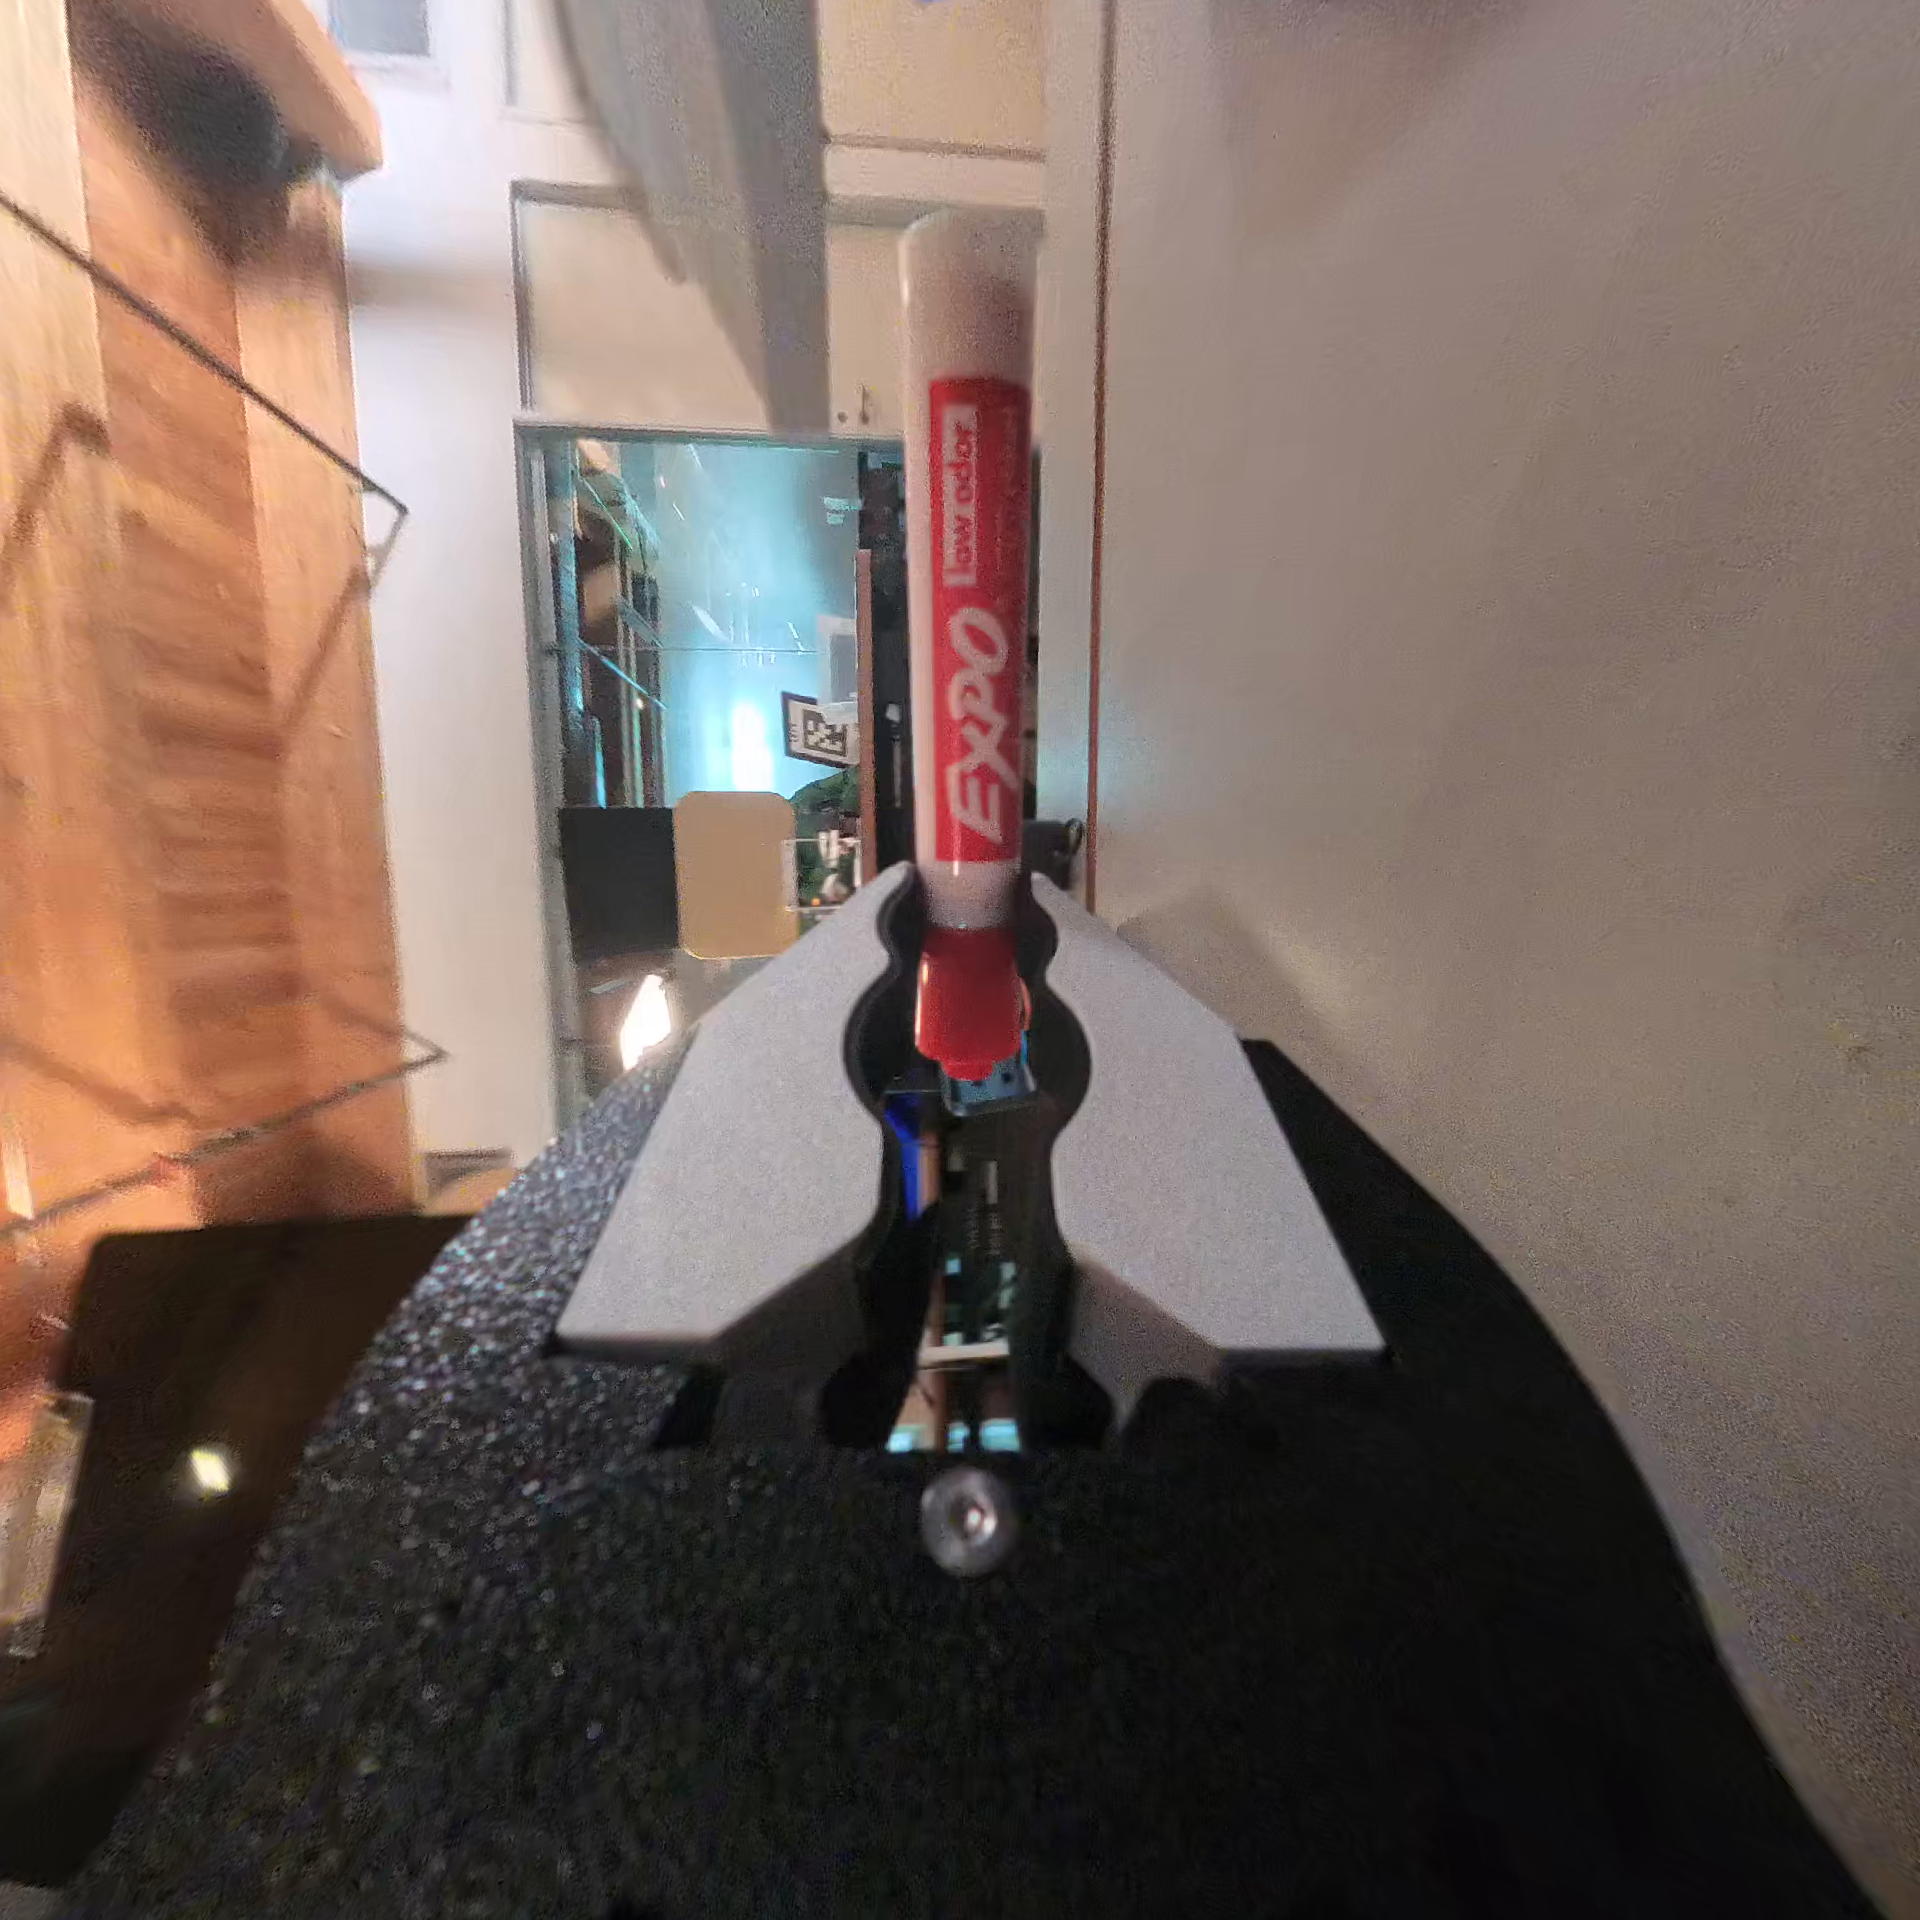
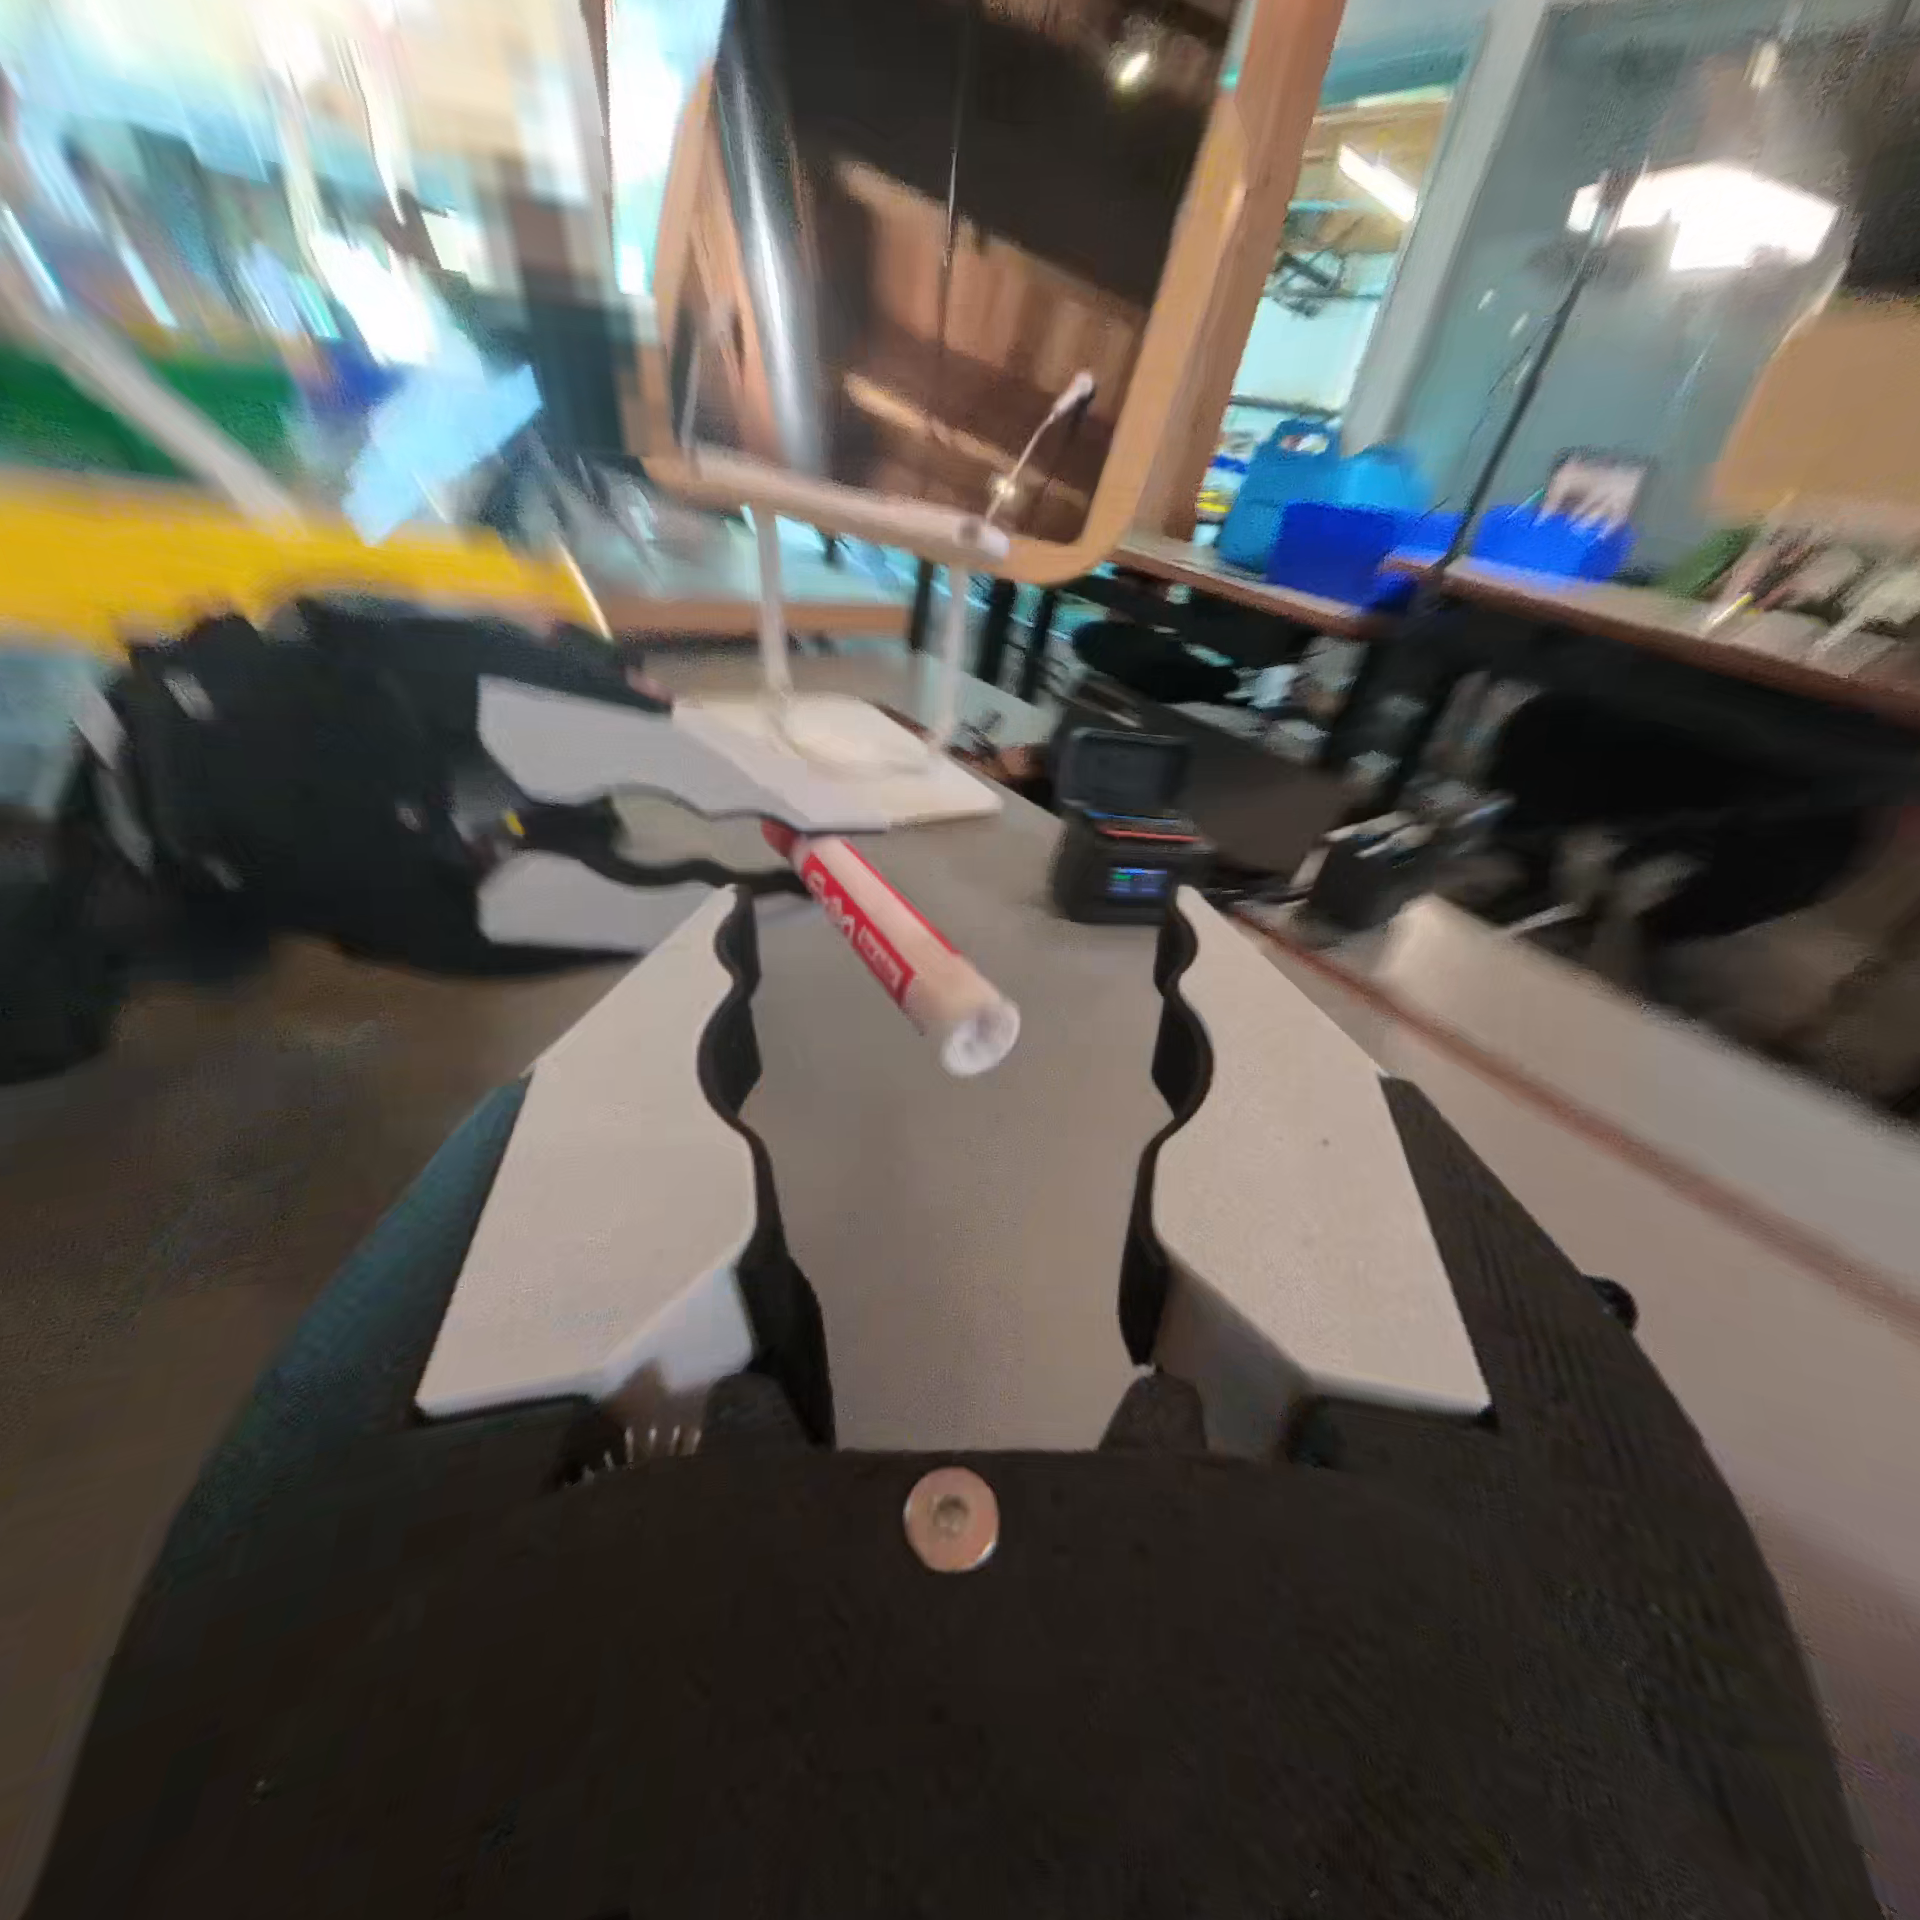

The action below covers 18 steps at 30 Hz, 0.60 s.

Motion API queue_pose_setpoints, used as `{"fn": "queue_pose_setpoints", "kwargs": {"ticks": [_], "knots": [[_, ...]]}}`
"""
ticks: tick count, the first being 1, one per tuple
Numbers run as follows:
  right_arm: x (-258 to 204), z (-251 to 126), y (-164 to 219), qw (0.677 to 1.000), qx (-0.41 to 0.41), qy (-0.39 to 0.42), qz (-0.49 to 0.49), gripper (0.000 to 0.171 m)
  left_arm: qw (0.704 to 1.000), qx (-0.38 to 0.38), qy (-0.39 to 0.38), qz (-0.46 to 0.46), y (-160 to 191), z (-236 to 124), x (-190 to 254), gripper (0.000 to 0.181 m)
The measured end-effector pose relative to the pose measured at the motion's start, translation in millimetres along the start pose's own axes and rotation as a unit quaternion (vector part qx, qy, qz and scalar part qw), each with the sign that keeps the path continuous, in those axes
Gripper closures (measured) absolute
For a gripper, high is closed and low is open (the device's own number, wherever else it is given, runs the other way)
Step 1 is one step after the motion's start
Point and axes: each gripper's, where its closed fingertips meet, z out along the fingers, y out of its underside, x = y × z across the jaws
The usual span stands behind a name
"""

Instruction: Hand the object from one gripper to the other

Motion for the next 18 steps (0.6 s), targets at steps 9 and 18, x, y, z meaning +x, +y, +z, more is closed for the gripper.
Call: {"fn": "queue_pose_setpoints", "kwargs": {"ticks": [9,18], "knots": [[-11,14,43,0.870,-0.140,0.101,-0.462,0.153,0.998,0.050,0.022,-0.010,-19,-3,9,0.166],[-34,12,34,0.985,-0.101,-0.090,0.105,0.154,0.989,0.088,-0.069,-0.094,-11,-13,-27,0.087]]}}
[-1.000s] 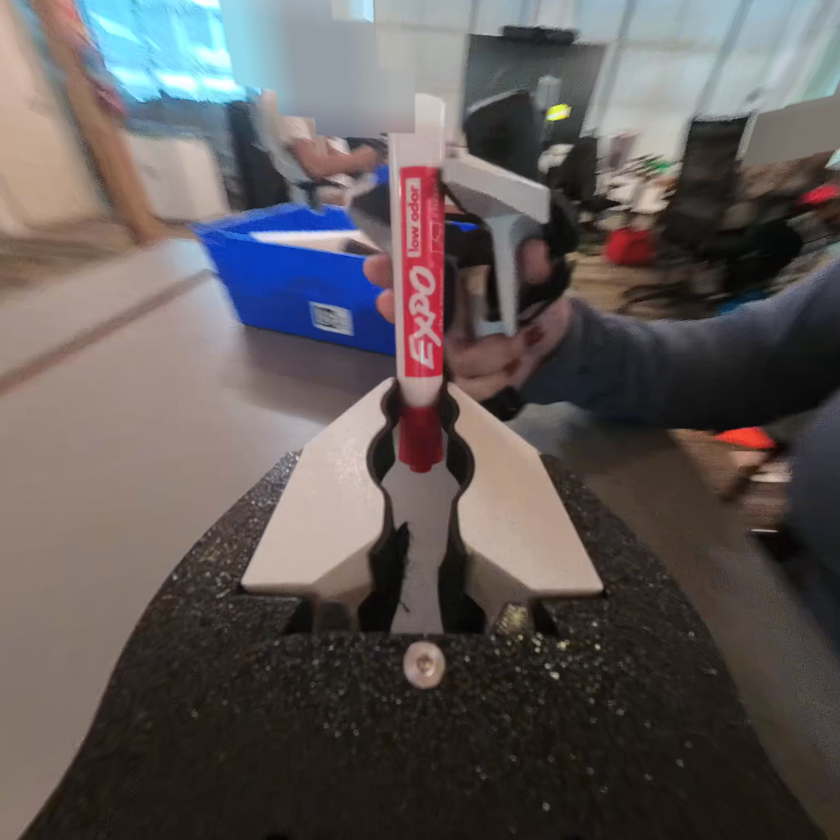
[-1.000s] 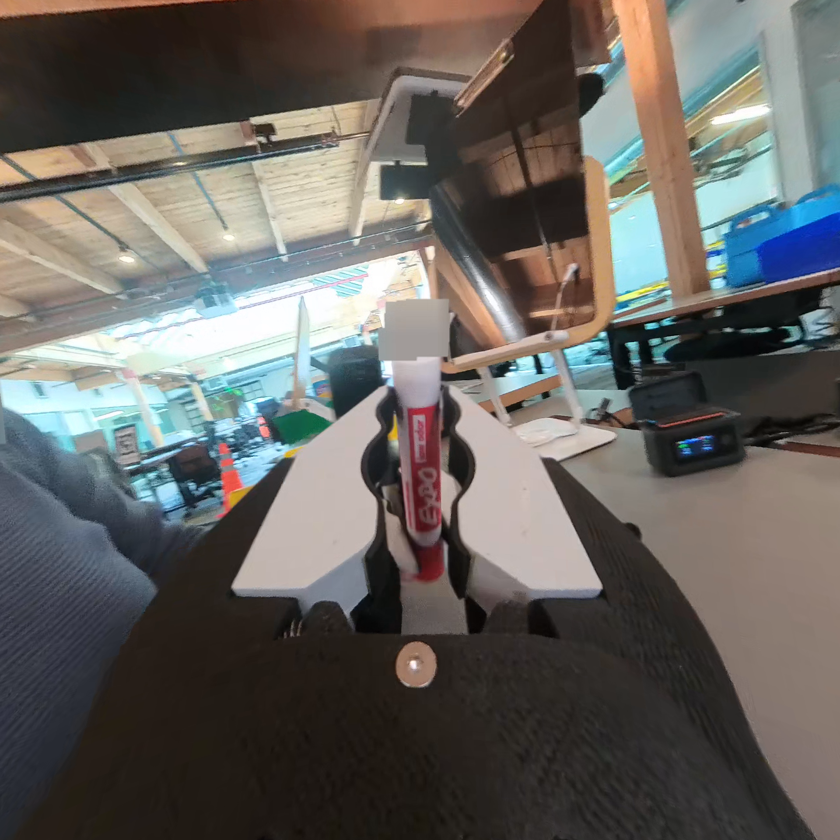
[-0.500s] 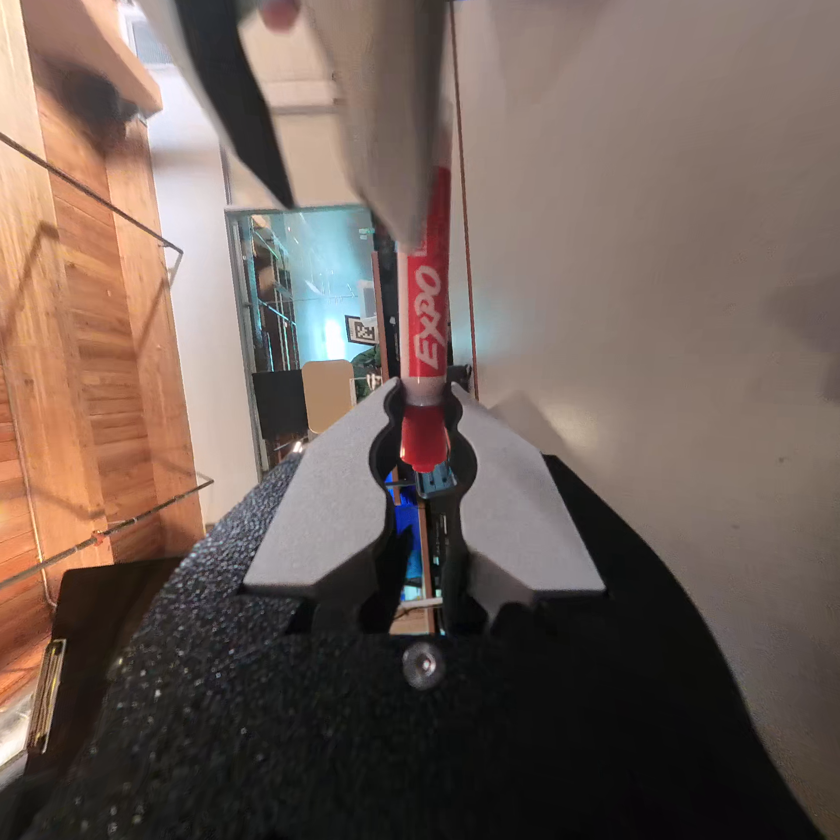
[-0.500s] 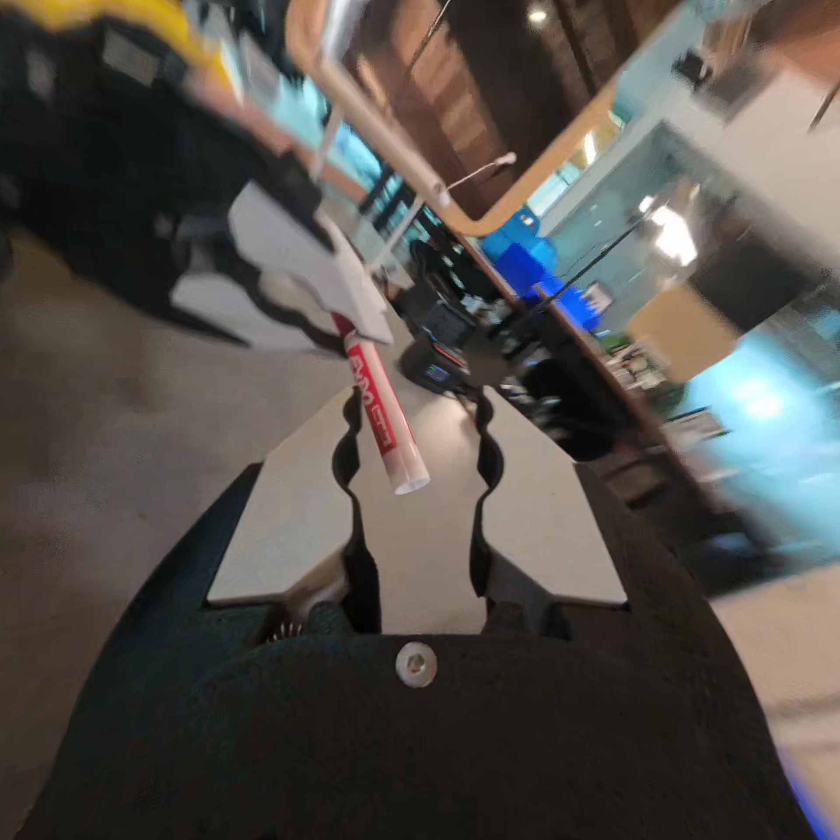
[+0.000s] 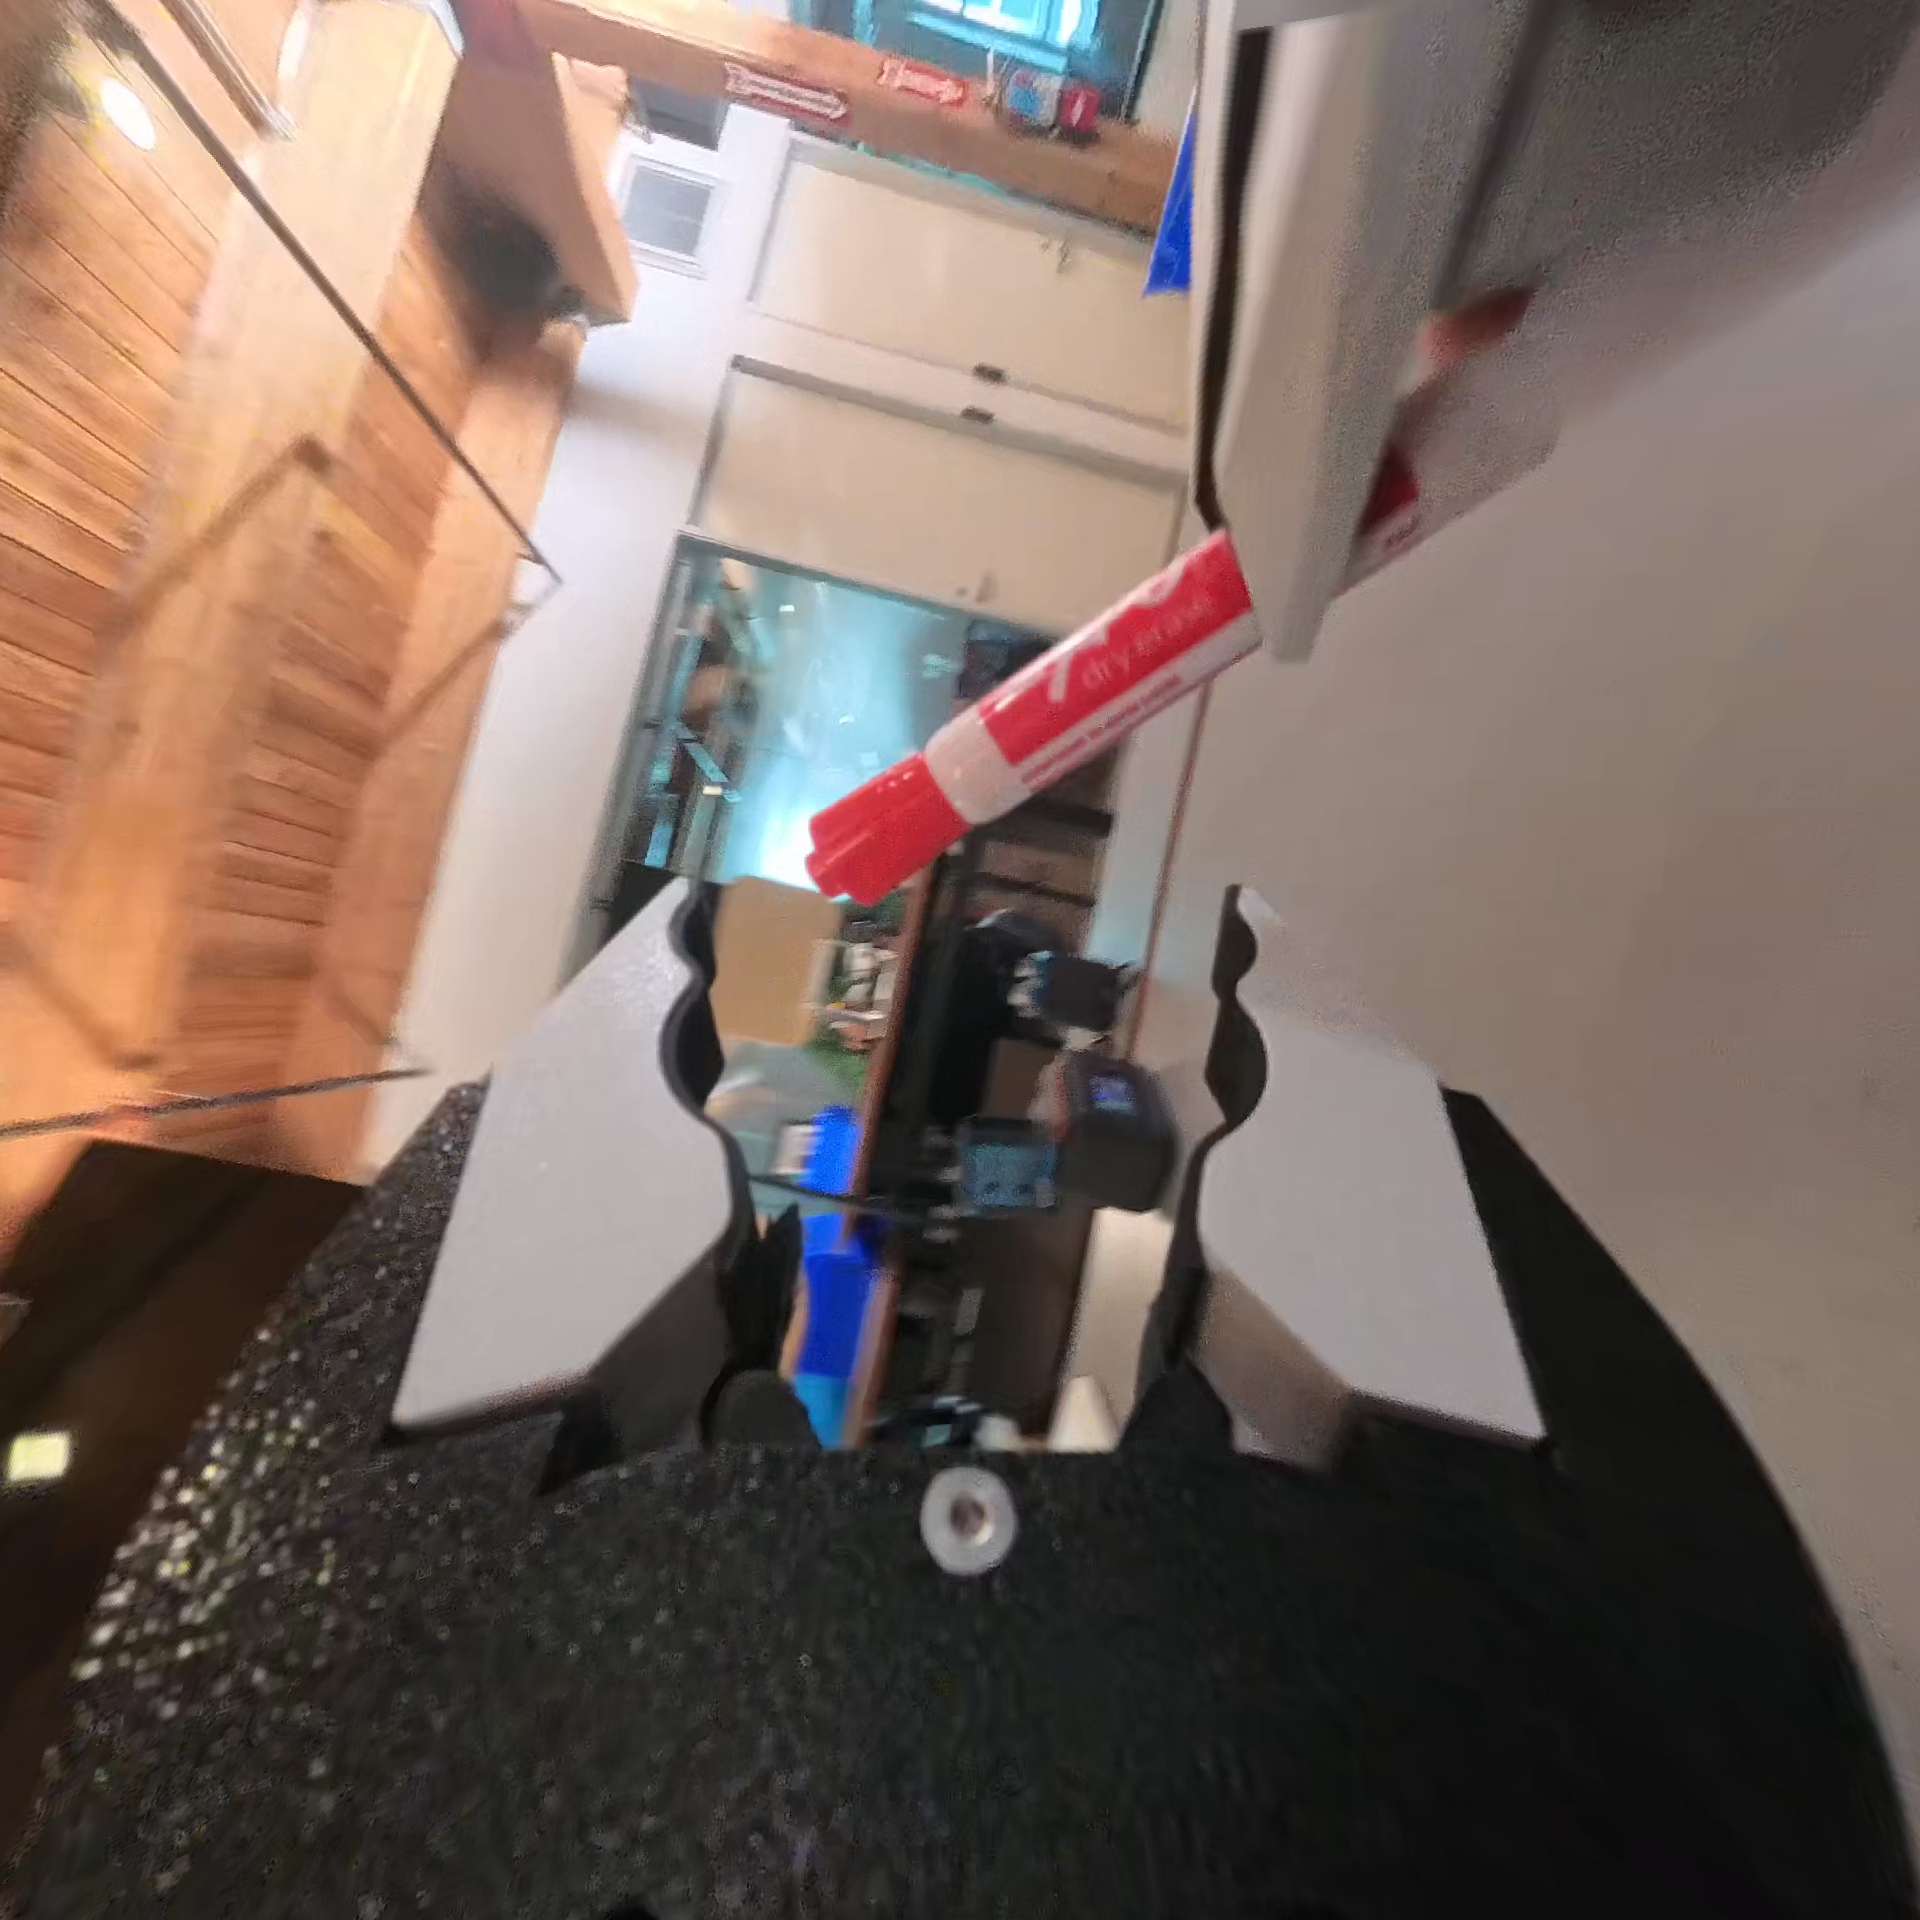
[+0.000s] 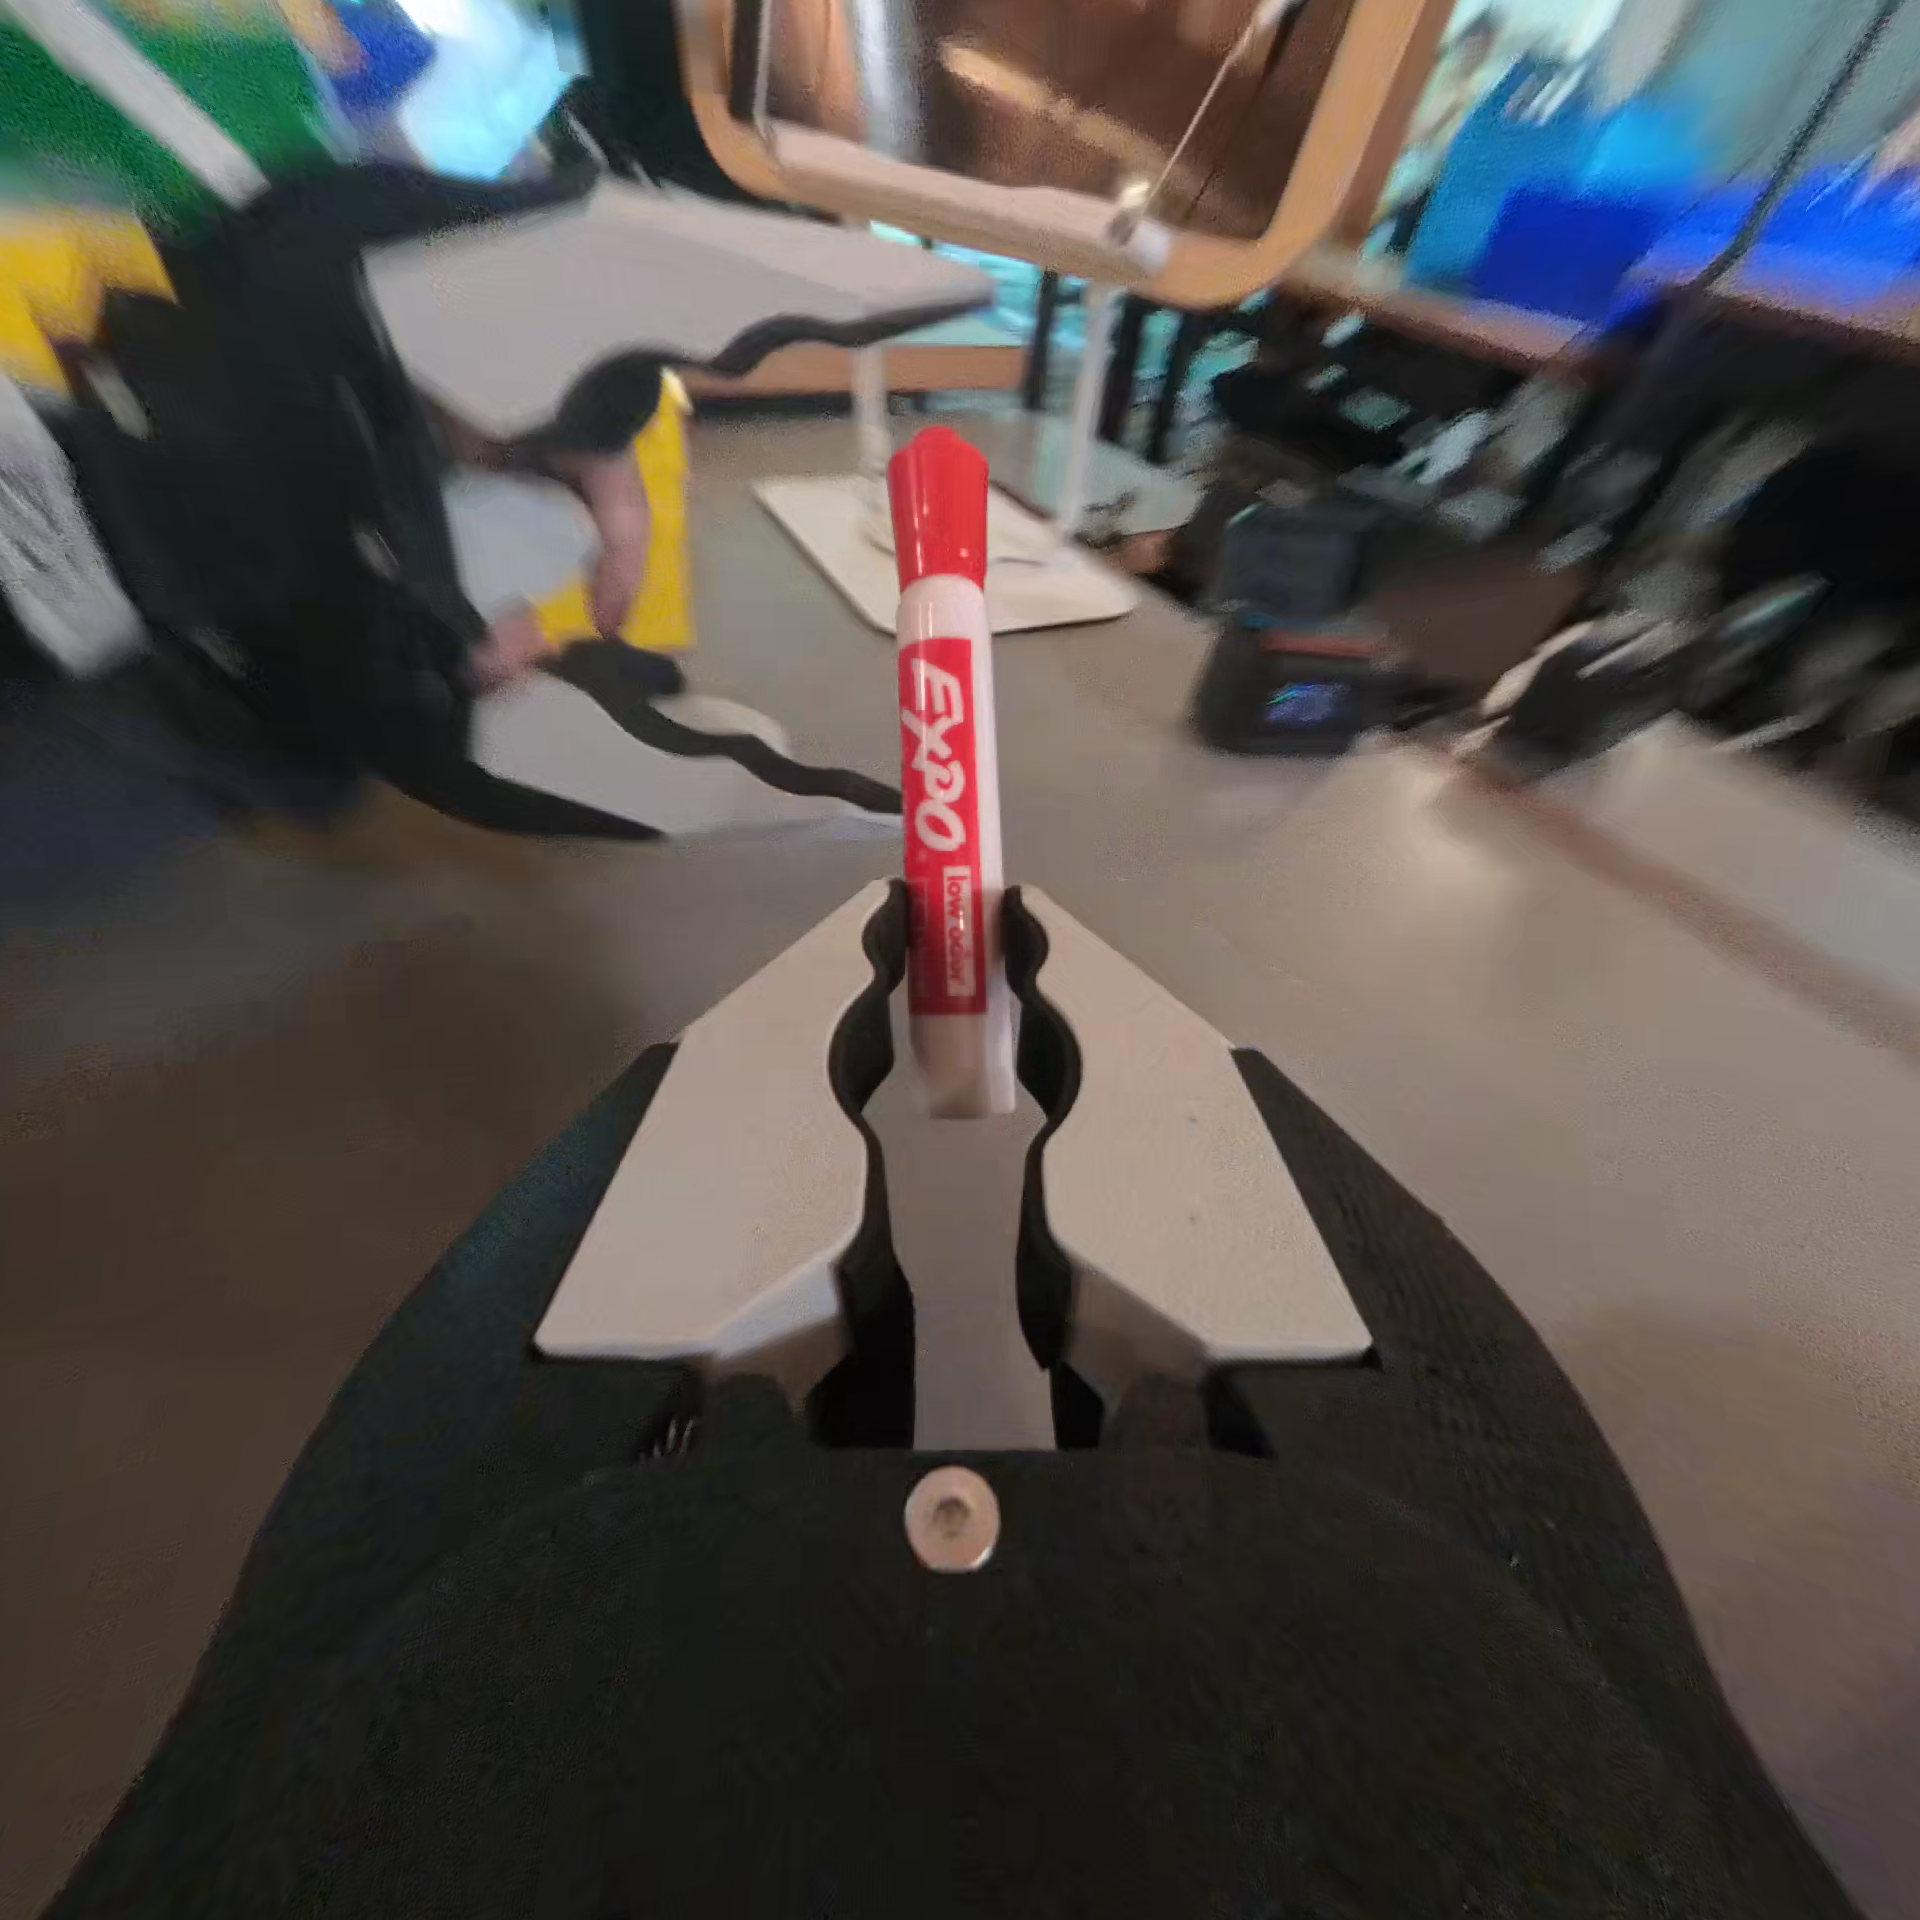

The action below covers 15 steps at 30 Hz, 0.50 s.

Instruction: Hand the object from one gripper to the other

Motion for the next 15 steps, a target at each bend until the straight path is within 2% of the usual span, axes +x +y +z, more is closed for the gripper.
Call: {"fn": "queue_pose_setpoints", "kwargs": {"ticks": [2,5,7,8,9,11,12,14,15], "knots": [[-13,-1,4,0.984,-0.007,-0.100,0.146,0.154,0.995,0.002,-0.031,0.092,-4,-1,1,0.096],[-28,-6,2,0.927,-0.008,-0.214,0.308,0.155,0.979,0.008,-0.044,0.197,-11,-1,14,0.129],[-25,-5,1,0.919,0.005,-0.221,0.327,0.155,0.973,0.001,-0.065,0.222,-12,-1,10,0.164],[-22,-5,-1,0.927,0.018,-0.209,0.310,0.154,0.977,-0.012,-0.037,0.210,-6,1,14,0.166],[-18,-6,-9,0.937,0.043,-0.196,0.286,0.151,0.985,-0.031,-0.006,0.167,1,3,18,0.166],[-10,-12,-28,0.958,0.103,-0.156,0.218,0.109,0.996,-0.056,0.027,0.058,13,5,15,0.166],[-5,-16,-36,0.970,0.127,-0.123,0.168,0.100,0.997,-0.067,0.045,-0.009,18,6,14,0.166],[5,-25,-48,0.984,0.171,-0.029,0.030,0.090,0.975,-0.075,0.113,-0.179,22,7,18,0.166],[8,-30,-54,0.979,0.192,0.027,-0.060,0.088,0.945,-0.068,0.162,-0.276,18,6,24,0.166]]}}
